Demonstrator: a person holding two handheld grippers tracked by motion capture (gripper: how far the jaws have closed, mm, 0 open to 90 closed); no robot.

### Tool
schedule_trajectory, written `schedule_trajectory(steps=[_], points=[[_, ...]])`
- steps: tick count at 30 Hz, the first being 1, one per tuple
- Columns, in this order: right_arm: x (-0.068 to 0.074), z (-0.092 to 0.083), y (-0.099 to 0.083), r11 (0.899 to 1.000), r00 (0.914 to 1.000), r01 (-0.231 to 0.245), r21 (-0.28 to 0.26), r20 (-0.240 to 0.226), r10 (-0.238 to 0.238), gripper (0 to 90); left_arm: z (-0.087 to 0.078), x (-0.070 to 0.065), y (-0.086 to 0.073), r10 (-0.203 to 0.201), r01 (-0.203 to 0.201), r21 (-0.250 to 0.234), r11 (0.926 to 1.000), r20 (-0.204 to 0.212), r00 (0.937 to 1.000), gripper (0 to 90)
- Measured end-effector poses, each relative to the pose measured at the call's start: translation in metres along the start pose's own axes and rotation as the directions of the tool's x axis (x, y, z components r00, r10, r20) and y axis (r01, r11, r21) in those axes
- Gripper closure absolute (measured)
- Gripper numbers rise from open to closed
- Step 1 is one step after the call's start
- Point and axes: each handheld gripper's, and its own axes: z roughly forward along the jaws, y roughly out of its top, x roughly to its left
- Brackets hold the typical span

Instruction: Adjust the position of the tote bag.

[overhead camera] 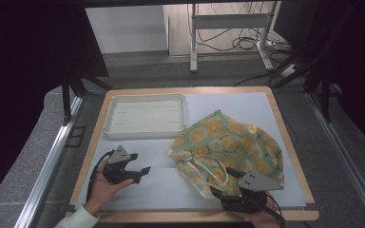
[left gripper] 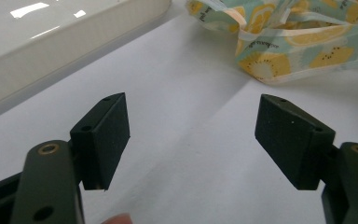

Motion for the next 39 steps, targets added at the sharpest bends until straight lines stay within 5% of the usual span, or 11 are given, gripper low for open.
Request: schedule_trajectory(steps=[6,30,39], points=[[0.001,0.003,0.003,1.0,0.9996,-0.001,-0.003,-0.027,0.001,22.9,-0.003,0.0,0.001,-0.005,0.005,-0.009,0.9999,0.008,1.0,26.3],[0.002,-0.009,0.005,1.0,0.9998,0.007,-0.021,-0.016,-0.007,24.8,-0.001,-0.014,0.009,0.03,-0.03,0.009,0.9995,0.024,0.9993,26.7],[-0.002,-0.013,0.0,1.0,0.9999,-0.002,-0.024,-0.014,0.001,24.9,-0.006,-0.014,0.02,0.035,-0.035,-0.03,0.9989,0.01,0.9993,28.3]])
